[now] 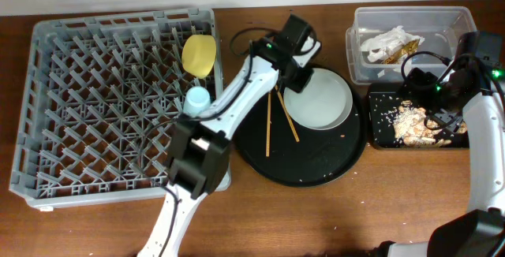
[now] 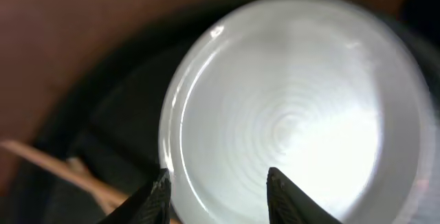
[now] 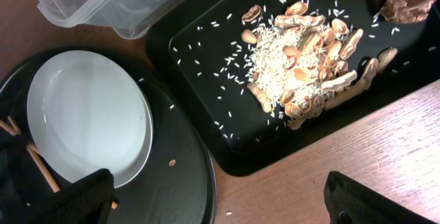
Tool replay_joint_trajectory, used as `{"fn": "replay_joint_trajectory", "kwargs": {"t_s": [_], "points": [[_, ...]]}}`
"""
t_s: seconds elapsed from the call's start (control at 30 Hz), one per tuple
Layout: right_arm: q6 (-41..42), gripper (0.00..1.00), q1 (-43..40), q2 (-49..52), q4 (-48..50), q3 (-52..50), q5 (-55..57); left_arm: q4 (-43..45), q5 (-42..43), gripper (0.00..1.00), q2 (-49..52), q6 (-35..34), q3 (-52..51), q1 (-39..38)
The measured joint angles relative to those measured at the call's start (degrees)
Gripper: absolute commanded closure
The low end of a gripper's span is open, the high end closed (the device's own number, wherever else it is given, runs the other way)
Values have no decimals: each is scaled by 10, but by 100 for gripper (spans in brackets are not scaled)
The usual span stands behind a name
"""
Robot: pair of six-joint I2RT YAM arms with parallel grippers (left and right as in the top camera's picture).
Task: Sort waste into correct bins and load items into the dishwasher rack
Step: 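Grasp the white plate with the left gripper and stand it in the rack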
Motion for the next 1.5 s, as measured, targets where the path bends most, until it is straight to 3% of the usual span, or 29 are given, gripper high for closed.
{"fn": "replay_joint_trajectory", "kwargs": {"t_s": [0.23,0.27,0.33,0.37,0.5,0.6,0.73,0.83,0.9,0.97,1.07,1.23,1.5], "points": [[0,2,0,0,0,0,0,30,-48,55,33,-2,0,0],[0,2,0,0,0,0,0,30,-49,63,40,-2,1,0],[0,2,0,0,0,0,0,32,-48,91,64,-3,1,0],[0,1,0,0,0,0,0,34,-50,99,65,-6,3,1],[0,2,0,0,0,0,0,23,-43,99,63,-10,15,2],[0,2,0,0,0,0,0,-90,-61,99,67,-10,114,2],[0,1,0,0,0,0,0,-237,-225,99,65,-7,339,3],[0,2,0,0,0,0,0,-298,-339,99,65,14,421,7],[0,2,0,0,0,0,0,-318,-565,99,65,21,446,9],[0,1,0,0,0,0,0,-317,-715,99,65,22,446,14],[0,1,0,0,0,0,0,-316,-820,99,65,19,446,36],[0,2,0,0,0,0,0,-317,-832,100,65,13,446,162],[0,2,0,0,0,0,0,-316,-645,100,65,2,405,256]]}}
